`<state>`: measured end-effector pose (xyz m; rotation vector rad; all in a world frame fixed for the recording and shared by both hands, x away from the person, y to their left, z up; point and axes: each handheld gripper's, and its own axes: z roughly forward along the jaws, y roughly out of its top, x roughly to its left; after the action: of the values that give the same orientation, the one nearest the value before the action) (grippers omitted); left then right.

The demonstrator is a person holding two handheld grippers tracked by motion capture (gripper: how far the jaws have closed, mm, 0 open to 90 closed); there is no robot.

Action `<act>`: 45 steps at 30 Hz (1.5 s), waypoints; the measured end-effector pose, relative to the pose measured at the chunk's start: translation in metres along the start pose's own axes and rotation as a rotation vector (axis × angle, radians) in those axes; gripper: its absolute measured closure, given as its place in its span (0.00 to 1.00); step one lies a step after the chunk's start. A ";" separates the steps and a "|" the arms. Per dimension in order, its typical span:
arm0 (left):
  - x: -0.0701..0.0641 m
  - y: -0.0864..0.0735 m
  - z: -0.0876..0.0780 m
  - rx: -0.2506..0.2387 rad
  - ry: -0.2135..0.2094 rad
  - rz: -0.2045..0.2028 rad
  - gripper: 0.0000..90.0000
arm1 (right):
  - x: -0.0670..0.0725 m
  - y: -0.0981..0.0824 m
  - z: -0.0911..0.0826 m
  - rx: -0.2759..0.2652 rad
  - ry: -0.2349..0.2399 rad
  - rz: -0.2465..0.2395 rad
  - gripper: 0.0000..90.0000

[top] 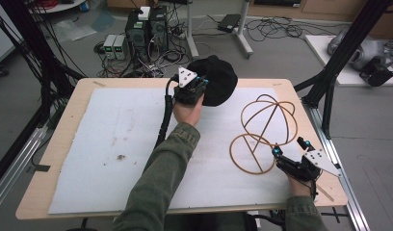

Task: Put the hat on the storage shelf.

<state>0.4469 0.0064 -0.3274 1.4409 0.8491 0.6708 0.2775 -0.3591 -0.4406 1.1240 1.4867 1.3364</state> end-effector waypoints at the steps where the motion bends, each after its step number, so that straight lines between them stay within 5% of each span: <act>1: -0.001 0.002 -0.002 -0.008 -0.005 0.000 0.98 | 0.000 0.000 0.000 -0.001 0.000 -0.001 0.12; 12: -0.015 0.033 -0.017 -0.117 -0.086 0.009 0.98 | 0.000 0.000 0.000 0.001 -0.005 -0.004 0.12; 21: -0.039 0.056 -0.026 -0.181 -0.194 0.025 0.98 | 0.001 0.000 0.000 -0.001 -0.004 -0.007 0.12; 26: -0.045 0.060 -0.028 -0.201 -0.229 0.022 0.98 | 0.000 0.000 0.001 -0.004 -0.003 -0.008 0.12; 34: -0.060 0.065 -0.033 -0.223 -0.358 -0.018 0.98 | 0.001 0.000 0.001 0.000 -0.002 -0.009 0.12; 45: -0.075 0.070 -0.037 -0.241 -0.473 -0.036 0.98 | 0.000 0.000 0.001 -0.001 0.000 -0.010 0.12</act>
<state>0.3818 -0.0316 -0.2492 1.2872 0.4076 0.3655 0.2781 -0.3586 -0.4408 1.1142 1.4891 1.3298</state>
